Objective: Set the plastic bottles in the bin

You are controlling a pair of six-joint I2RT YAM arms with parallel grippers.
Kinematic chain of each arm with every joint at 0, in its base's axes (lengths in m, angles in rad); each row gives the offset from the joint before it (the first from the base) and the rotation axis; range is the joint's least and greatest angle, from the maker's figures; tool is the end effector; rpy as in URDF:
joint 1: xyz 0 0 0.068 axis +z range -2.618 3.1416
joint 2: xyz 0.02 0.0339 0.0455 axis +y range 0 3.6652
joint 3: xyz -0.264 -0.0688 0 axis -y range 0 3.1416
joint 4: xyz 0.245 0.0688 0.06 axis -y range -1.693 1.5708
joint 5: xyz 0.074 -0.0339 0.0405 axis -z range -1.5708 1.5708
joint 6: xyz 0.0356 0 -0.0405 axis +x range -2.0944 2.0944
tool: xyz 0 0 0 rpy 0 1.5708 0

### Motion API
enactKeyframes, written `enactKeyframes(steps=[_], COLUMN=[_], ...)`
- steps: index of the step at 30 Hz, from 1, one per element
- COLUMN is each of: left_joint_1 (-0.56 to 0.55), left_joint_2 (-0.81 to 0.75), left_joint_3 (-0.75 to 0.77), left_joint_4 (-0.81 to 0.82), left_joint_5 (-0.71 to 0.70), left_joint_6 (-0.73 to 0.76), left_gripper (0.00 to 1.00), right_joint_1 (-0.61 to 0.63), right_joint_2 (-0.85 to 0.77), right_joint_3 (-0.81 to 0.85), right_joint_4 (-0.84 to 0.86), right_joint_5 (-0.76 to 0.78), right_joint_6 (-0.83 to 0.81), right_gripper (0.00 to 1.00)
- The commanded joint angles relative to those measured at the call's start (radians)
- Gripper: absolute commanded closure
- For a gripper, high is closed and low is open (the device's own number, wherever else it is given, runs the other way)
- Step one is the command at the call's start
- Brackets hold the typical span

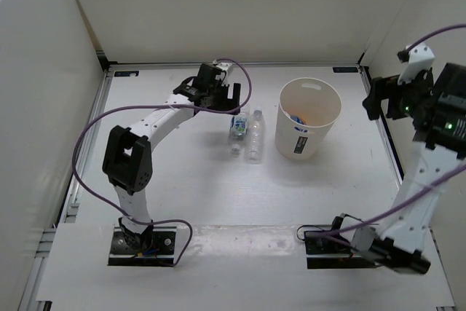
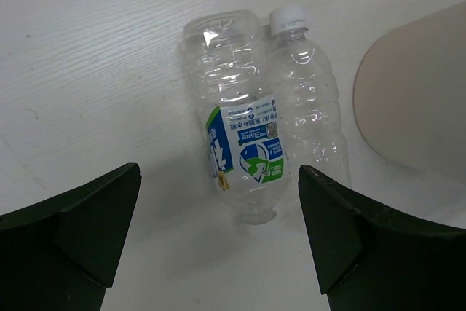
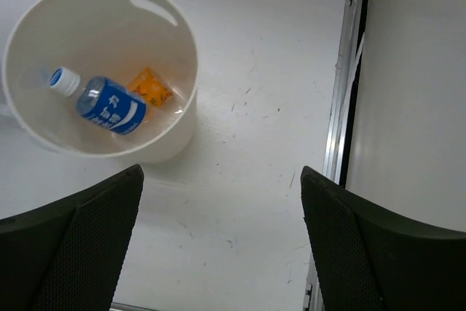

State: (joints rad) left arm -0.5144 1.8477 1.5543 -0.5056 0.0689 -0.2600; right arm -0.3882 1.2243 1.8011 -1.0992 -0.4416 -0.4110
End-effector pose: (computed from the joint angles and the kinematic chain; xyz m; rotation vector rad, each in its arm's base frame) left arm 0.3648 -0.2090 0.2755 0.3398 2.3906 -0.4474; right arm 0.1863 -0.0597 0.4927 -0.2854 2.0189 -0.0367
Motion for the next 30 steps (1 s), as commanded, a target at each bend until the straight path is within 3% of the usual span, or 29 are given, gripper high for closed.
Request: enactKeyframes(steps=[1, 5, 14, 21, 28, 30], left_joint_1=[-0.022, -0.035, -0.056, -0.067, -0.09, -0.087], left_joint_2=[0.021, 0.056, 0.143, 0.211, 0.257, 0.272], left_joint_3=[0.056, 0.081, 0.111, 0.161, 0.184, 0.172], left_joint_4=[-0.016, -0.024, -0.048, -0.06, -0.079, -0.079], left_joint_5=[0.02, 0.026, 0.074, 0.097, 0.098, 0.117], left_joint_6=[0.028, 0.022, 0.018, -0.001, -0.025, -0.033], left_gripper=[0.0, 0.0, 0.0, 0.0, 0.0, 0.06], right_joint_1=[0.012, 0.031, -0.133, -0.133, -0.112, -0.103], right_joint_2=[-0.097, -0.143, -0.21, -0.252, -0.348, -0.356], right_joint_3=[-0.118, -0.131, -0.16, -0.198, -0.295, -0.298], right_joint_4=[0.134, 0.075, -0.023, -0.171, -0.208, -0.231], right_joint_5=[-0.051, -0.013, -0.103, -0.092, -0.086, -0.075], right_joint_6=[0.004, 0.044, 0.057, -0.017, 0.06, 0.083], right_gripper=[0.1, 0.1, 0.1, 0.1, 0.1, 0.1])
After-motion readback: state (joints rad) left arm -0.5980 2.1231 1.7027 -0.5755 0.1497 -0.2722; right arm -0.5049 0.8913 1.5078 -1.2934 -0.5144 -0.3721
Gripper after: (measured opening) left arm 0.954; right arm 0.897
